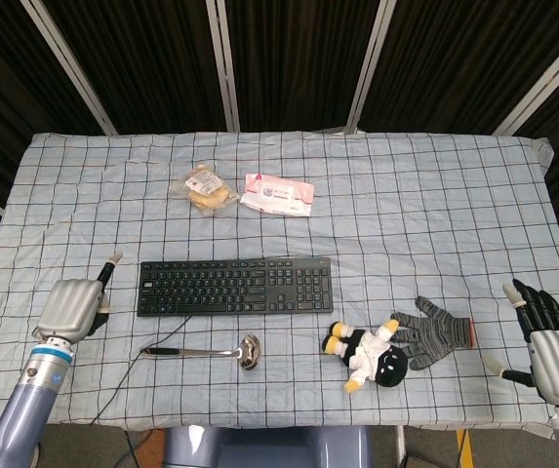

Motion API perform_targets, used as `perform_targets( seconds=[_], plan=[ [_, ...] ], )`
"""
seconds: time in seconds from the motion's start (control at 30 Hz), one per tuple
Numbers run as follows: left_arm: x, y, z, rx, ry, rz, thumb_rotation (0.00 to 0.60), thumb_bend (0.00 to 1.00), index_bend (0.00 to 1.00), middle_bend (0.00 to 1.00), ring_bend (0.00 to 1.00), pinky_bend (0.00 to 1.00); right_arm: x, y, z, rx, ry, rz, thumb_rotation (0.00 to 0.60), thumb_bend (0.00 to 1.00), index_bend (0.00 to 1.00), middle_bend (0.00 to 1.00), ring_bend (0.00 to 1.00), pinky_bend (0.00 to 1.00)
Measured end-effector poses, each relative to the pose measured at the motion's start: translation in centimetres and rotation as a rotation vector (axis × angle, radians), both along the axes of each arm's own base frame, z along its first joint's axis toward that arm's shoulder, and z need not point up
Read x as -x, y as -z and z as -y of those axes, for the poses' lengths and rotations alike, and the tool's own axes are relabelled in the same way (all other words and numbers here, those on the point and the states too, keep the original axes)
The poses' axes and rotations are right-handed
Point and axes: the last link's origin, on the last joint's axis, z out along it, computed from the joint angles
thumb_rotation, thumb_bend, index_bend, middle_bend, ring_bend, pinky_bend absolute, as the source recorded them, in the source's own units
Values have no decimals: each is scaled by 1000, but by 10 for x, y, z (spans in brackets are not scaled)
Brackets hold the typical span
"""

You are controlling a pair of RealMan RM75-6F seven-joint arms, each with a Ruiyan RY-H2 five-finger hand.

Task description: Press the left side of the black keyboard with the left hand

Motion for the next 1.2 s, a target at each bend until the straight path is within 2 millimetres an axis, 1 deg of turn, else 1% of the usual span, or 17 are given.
perform_targets(
  seconds=[0.27,0.4,0.53,0.7,0.9,1.2],
  plan=[
    [-22,22,-27,98,-87,-60,600,1000,0,791,738,555,0,0,0,-2,2,9,600,51,0,0,0,0],
    [-33,40,-42,132,-115,-91,600,1000,0,792,737,555,0,0,0,-3,5,15,600,51,0,0,0,0],
    [-38,56,-53,149,-131,-129,600,1000,0,793,737,555,1,-1,1,-4,9,23,600,52,0,0,0,0],
    [-44,74,-59,176,-137,-164,600,1000,0,794,738,555,1,-2,2,-5,10,31,600,51,0,0,0,0],
    [-51,88,-58,201,-127,-197,600,1000,0,793,737,555,1,-2,2,-7,8,36,600,51,0,0,0,0],
    [-52,99,-62,214,-146,-230,600,1000,0,794,738,555,0,-2,1,-9,7,41,600,50,0,0,0,0]
  ],
)
